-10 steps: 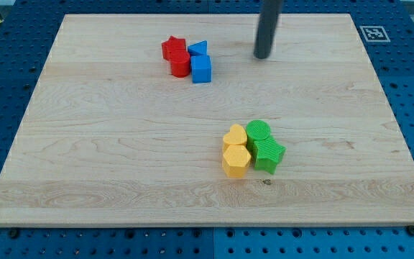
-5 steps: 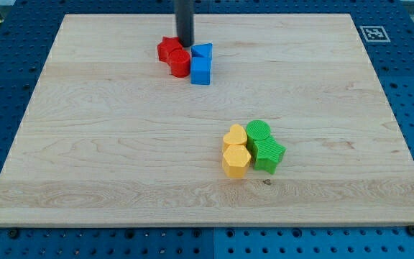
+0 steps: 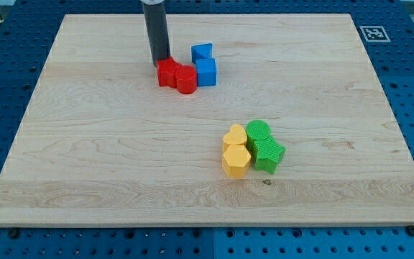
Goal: Separate the red blocks from the blue blocks
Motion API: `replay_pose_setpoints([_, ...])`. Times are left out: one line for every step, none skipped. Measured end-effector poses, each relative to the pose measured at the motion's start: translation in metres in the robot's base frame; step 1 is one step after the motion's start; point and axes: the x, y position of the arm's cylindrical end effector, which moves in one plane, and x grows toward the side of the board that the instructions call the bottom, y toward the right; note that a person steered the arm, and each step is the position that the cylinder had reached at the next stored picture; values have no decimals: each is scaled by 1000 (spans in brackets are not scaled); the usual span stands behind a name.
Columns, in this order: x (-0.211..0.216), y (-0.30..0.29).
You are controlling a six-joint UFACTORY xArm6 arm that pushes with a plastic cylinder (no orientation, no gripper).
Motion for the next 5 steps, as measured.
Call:
replay_pose_setpoints([18,0])
replay_pose_setpoints([35,0])
replay_pose_setpoints([46,0])
replay_pose_setpoints([48,12])
replay_pose_setpoints([48,39])
